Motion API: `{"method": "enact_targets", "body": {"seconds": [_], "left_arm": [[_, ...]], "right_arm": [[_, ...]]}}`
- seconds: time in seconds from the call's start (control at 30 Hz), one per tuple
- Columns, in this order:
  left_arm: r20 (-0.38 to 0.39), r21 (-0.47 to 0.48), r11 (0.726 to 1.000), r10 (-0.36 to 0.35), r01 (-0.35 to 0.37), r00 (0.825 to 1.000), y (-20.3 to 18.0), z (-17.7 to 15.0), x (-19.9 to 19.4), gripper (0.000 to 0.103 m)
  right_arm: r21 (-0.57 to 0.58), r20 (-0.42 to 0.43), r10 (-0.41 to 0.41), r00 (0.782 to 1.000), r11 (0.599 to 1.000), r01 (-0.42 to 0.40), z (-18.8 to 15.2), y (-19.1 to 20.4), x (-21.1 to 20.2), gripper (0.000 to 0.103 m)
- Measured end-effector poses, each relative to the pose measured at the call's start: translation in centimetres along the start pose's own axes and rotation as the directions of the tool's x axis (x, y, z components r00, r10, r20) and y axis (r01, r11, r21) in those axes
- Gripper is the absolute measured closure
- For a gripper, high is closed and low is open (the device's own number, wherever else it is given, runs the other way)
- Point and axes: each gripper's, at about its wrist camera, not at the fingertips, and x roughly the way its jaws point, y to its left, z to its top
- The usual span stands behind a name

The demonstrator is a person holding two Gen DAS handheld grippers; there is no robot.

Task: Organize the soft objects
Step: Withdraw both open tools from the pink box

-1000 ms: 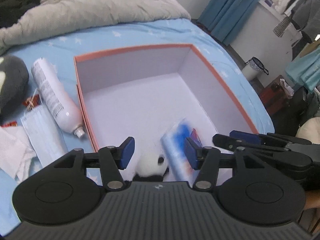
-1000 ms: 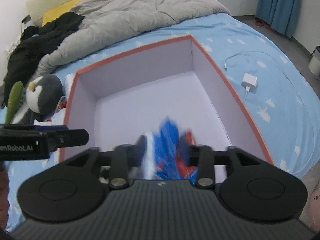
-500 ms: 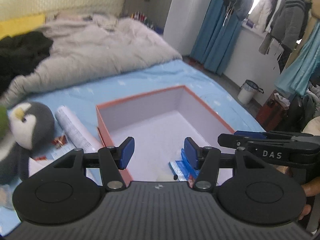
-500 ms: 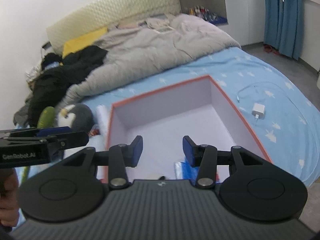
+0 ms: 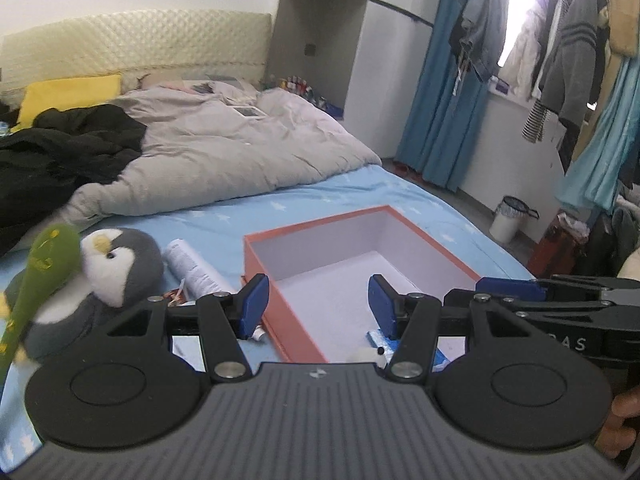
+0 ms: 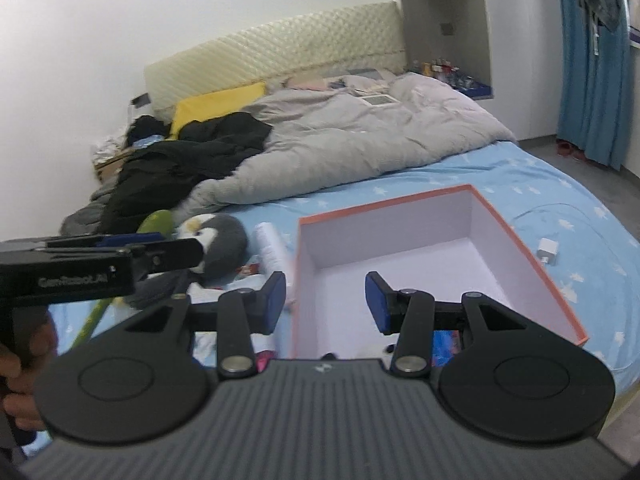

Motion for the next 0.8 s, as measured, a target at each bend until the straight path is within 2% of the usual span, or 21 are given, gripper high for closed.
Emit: {"method": "enact_targets", "body": {"seconds": [0.23, 0.4, 0.8], "left_arm": [[0.023, -0.047, 0.999, 0.01, -0.009, 1.0, 2.4, -2.7, -4.1, 0.042], [0.039, -0.063, 0.996, 0.058, -0.055, 0.998, 3.8, -4.1, -6.4, 0.042], [0.044, -0.137, 0.982, 0.135, -0.127, 0.99, 6.6, -8.1, -10.6, 0.042]], "right_arm": [[-0.03, 0.024, 0.046, 0.999, 0.999, -0.046, -1.6, 3.2, -1.4, 0.056], [-0.072, 0.05, 0.061, 0.997, 0.996, -0.057, -2.9, 5.5, -2.2, 0.056], [-0.094, 0.012, 0.099, 0.995, 0.991, -0.097, -6.7, 9.6, -2.2, 0.056]]}}
